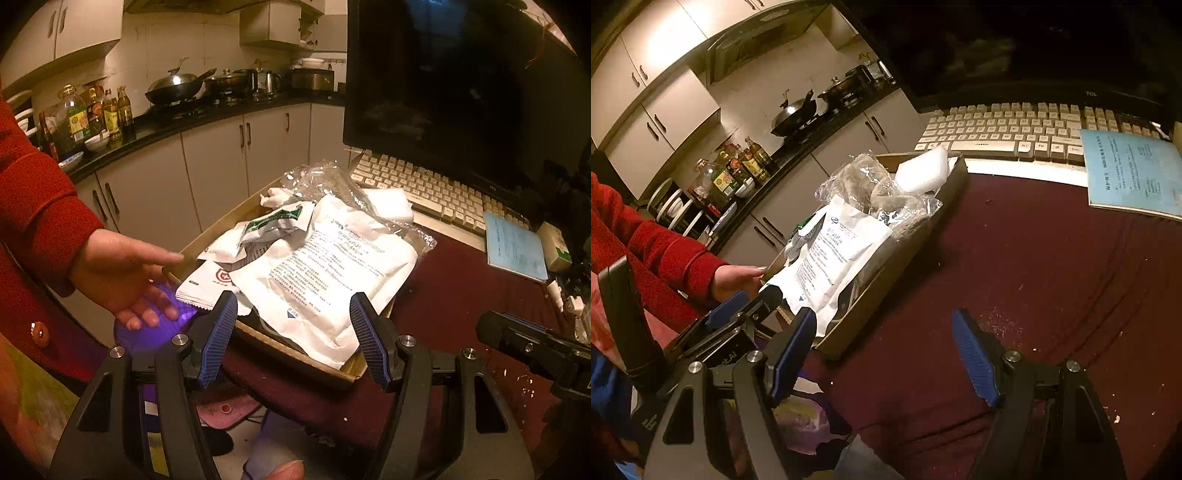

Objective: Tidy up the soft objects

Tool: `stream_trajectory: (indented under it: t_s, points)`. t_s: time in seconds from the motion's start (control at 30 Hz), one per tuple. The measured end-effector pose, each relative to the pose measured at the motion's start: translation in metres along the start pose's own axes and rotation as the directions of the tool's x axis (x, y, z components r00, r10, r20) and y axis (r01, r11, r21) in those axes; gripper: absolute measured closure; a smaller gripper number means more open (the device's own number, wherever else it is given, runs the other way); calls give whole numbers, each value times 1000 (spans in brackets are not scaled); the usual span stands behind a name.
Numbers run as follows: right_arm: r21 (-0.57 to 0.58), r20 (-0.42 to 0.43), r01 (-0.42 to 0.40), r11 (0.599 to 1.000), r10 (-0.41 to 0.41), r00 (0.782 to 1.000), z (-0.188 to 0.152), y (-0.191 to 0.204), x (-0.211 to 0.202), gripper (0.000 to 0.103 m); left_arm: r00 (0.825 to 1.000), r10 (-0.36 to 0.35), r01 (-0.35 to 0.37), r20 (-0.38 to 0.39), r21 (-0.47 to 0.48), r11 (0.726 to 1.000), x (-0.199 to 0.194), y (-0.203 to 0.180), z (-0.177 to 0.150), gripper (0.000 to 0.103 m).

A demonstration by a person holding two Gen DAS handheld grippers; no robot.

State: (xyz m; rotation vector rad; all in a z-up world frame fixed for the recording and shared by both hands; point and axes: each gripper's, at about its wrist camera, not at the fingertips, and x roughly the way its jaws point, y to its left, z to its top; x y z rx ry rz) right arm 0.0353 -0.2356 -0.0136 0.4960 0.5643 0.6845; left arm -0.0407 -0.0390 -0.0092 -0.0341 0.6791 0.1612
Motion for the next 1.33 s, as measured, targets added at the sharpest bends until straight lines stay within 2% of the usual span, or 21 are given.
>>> stream_trajectory:
  t_s: [0.33, 0.53, 0.97, 1.27, 1.33]
  points:
    - [5, 27, 7, 1000, -7, 1000, -2, -2, -14, 27, 1000, -15, 15, -26, 26, 1000, 2, -14, -1, 39]
    - [19, 38, 37, 999, -37, 999, -11, -13, -27, 27, 996, -44, 47, -81, 36, 998, 9, -28, -8, 39]
    - [10, 55, -18, 1000, 17, 998, -17, -20, -36, 27, 998, -33, 38, -54, 93, 995, -2, -49, -11, 39]
    - [3, 56, -6, 1000, 6, 998, -23, -22, -41, 27, 999, -50, 51, -11, 109, 993, -13, -54, -16, 39]
    - [8, 56, -5, 1000, 4, 998, -22, -24, -42, 27, 997, -71, 72, -14, 107, 992, -14, -54, -16, 39]
